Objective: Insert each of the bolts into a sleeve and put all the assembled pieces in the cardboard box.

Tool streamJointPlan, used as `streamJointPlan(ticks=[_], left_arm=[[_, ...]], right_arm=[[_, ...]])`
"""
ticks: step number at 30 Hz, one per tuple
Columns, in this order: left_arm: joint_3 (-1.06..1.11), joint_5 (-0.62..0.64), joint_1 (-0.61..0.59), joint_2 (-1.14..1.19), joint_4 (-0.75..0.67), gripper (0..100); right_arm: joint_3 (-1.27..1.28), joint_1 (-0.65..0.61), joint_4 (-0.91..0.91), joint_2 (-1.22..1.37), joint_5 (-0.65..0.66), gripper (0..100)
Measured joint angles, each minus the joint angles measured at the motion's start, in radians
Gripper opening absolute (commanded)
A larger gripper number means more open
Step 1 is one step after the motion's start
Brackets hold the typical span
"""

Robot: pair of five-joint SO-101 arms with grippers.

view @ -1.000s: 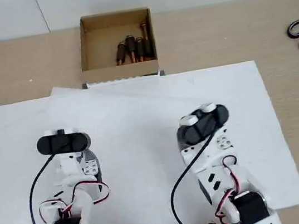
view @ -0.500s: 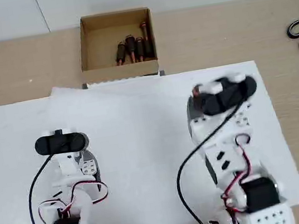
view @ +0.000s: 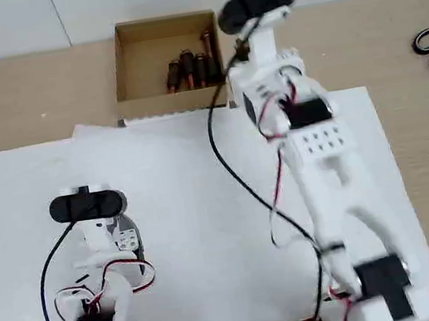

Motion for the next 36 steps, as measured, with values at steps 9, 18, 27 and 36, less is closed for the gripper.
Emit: streamJointPlan(ticks=[9,18,27,36], left_arm=[[0.000,0.000,0.000,0.000,0.000,1],[0.000,0.000,0.000,0.000,0.000,1],[0.000,0.000,0.000,0.000,0.000,1],[0.000,0.000,0.000,0.000,0.000,1]], right_arm=[[-0.555,-0.077,-0.003,0.549,0.338,0.4],[-0.962,-0.101,-0.003,0.924,0.635,0.9],[-1.211,-0.106,0.009,1.157,0.740,19.0],[-1.369,-0.106,0.060,1.178,0.740,19.0]])
